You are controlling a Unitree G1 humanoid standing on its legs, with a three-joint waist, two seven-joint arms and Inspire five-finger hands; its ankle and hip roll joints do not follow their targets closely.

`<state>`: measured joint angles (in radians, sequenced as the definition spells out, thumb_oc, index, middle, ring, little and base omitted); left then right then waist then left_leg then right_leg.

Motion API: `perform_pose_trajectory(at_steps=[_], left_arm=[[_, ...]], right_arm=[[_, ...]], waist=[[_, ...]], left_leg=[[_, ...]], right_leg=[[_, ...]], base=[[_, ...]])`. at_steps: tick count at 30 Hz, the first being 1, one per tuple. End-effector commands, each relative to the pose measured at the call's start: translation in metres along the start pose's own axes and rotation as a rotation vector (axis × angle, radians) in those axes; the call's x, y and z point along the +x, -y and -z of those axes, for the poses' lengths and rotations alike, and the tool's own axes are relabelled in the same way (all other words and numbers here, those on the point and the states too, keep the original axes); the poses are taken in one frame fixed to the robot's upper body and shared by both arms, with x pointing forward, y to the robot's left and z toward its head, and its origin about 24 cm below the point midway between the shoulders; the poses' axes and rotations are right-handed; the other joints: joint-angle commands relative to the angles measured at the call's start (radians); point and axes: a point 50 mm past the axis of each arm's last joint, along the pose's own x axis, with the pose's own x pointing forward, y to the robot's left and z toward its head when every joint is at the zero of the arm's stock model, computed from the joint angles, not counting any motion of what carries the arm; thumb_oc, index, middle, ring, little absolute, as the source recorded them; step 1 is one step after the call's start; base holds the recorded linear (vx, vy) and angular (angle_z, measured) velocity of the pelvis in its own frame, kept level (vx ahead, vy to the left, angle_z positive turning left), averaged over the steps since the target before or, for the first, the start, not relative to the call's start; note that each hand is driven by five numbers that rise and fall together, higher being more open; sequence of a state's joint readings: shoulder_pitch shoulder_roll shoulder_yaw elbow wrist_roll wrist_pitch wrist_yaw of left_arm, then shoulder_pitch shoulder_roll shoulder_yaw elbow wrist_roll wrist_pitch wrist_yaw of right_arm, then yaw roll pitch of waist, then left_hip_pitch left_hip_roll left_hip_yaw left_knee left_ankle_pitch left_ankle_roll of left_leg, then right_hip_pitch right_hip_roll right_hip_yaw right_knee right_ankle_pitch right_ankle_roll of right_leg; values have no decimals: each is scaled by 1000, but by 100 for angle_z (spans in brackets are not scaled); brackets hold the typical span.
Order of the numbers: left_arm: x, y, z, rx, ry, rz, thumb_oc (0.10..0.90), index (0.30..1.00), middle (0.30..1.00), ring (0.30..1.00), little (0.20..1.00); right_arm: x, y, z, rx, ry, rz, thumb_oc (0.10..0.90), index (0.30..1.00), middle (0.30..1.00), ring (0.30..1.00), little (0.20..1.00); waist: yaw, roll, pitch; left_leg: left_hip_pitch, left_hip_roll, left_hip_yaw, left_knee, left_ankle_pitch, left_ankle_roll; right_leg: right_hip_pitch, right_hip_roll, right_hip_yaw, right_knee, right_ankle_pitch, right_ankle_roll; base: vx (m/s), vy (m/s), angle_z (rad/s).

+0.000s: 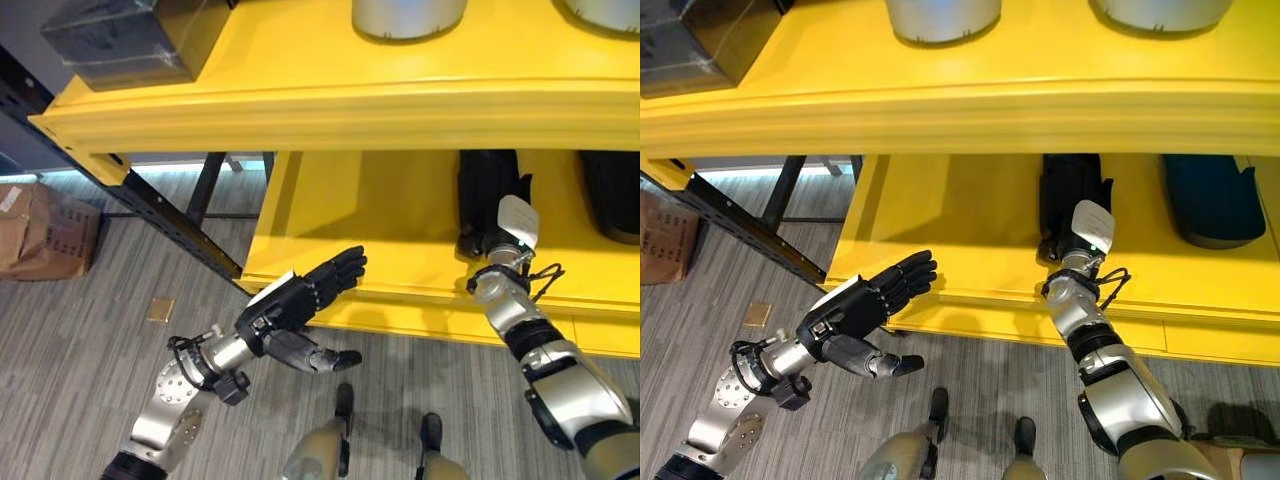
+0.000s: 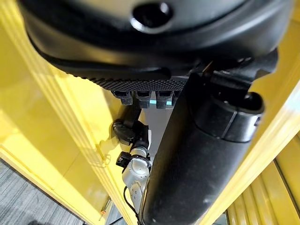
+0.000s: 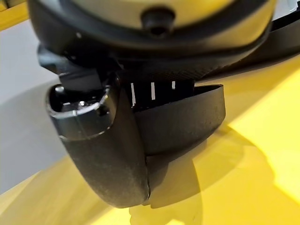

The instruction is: Move parts from the plastic box to the shelf.

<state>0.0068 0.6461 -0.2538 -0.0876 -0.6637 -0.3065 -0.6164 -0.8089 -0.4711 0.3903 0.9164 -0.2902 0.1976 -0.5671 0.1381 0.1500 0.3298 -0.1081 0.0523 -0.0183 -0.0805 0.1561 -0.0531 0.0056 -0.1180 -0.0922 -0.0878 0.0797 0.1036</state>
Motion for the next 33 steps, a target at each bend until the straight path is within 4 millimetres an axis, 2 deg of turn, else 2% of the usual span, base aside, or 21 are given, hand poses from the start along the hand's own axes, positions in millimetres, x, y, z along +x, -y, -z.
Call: perform_pose_trajectory(at_steps=[1,2,3,4,16,23,33], left_arm=[[23,0,-48,85,261,86,900,1000,1000,1000,1000],[24,0,-49,89,262,86,900,1000,1000,1000,1000],[24,0,-50,88,265,88,900,1000,1000,1000,1000],[24,0,-51,89,265,87,900,1000,1000,1000,1000],[18,2,-52,73,302,133,900,1000,1000,1000,1000],[17,2,-52,67,298,142,900,1000,1000,1000,1000],[12,1,-52,73,289,133,900,1000,1000,1000,1000]], right_arm=[[22,27,-18,5,17,60,400,300,300,300,300],[24,29,-19,5,21,68,400,300,300,300,300],[25,30,-21,7,32,72,739,775,775,775,775],[25,31,-22,13,43,72,900,1000,1000,1000,1000],[17,25,-40,-86,203,31,900,1000,1000,1000,1000],[8,16,-41,-157,267,16,900,1000,1000,1000,1000],[-2,19,-50,-320,423,19,900,1000,1000,1000,1000]], waist=[[41,-18,11],[42,-18,13],[42,-17,15],[42,-17,16],[36,-30,1],[31,-41,-13],[21,-59,-26]], left_leg=[[42,-19,11,58,-138,12],[40,-19,12,56,-136,12],[38,-20,11,56,-136,12],[38,-19,13,56,-135,11],[52,-14,23,63,-137,10],[66,-12,26,63,-139,11],[79,-10,31,62,-141,12]], right_leg=[[-62,-31,-78,105,-60,-33],[-64,-32,-79,104,-60,-33],[-66,-31,-79,104,-59,-33],[-66,-31,-79,104,-59,-33],[-49,-28,-73,105,-61,-32],[-33,-25,-68,102,-61,-29],[-18,-23,-59,95,-57,-21]], base=[[-36,-13,-1],[-37,-10,-2],[-33,-6,-5],[-27,-3,-6],[-1,0,0],[5,0,0],[0,0,0]])
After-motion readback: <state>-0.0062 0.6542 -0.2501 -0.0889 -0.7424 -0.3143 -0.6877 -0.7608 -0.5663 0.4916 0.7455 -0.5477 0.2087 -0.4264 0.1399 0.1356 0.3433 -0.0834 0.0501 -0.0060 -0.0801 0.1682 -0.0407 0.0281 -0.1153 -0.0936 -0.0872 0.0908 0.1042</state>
